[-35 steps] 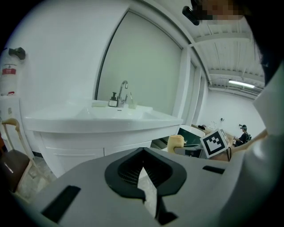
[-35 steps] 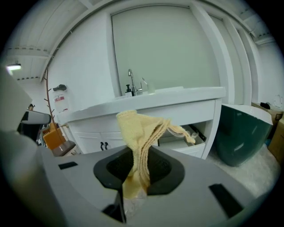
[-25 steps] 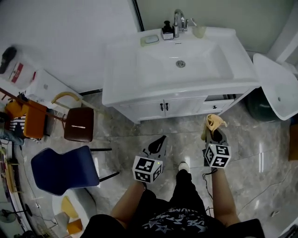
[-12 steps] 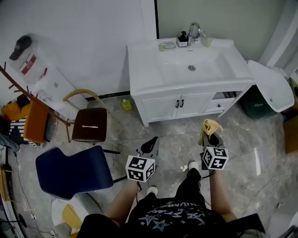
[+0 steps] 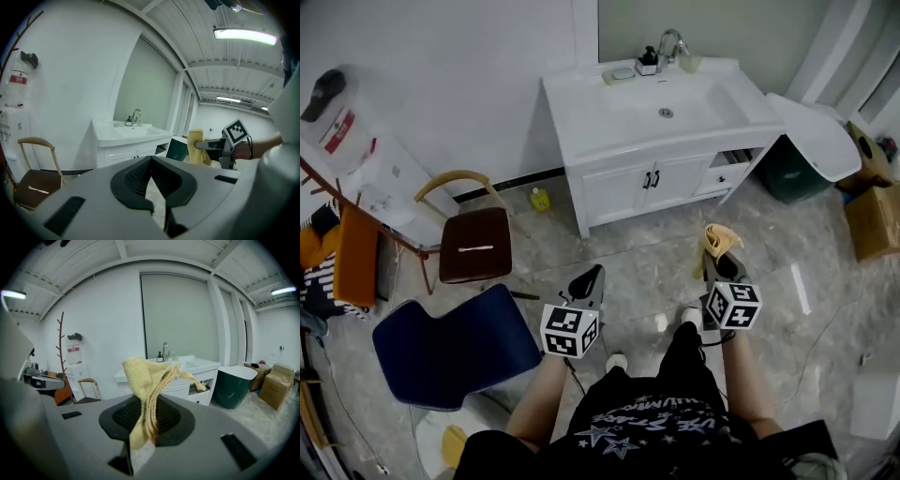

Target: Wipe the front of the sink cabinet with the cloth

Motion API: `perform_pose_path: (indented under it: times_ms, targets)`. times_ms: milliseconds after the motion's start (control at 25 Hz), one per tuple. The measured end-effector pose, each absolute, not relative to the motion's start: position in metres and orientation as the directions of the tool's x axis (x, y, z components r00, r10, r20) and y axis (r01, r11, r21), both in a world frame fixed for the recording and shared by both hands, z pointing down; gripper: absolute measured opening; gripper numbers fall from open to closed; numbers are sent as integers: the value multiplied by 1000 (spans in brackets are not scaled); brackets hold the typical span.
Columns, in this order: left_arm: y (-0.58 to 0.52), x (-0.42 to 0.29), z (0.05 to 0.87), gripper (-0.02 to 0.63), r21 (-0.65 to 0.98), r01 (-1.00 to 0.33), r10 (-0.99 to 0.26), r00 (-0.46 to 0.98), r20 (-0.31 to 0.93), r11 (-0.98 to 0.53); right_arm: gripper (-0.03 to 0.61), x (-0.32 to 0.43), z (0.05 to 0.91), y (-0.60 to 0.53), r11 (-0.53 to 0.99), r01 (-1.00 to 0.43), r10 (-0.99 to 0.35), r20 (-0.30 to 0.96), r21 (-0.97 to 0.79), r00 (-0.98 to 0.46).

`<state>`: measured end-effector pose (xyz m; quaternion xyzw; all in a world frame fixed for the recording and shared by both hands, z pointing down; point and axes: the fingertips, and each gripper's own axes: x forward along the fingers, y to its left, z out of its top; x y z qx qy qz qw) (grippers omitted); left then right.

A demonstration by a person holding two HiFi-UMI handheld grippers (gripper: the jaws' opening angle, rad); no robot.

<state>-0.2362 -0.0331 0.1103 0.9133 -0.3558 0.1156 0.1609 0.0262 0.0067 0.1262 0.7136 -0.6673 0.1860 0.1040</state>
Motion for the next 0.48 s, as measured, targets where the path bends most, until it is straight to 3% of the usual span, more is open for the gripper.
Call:
perform_pose_path:
  times_ms: [280,480]
  targets:
    - [-14,-213,109,15,227,-634,-556,765,326,-739,81,50,110,52,-159,-985,-909,400,-61,122]
    - [0,-189,105,15,224,-631,-548,765,340,-743,81,50,104,58,-116,-992,-915,396,-58,84]
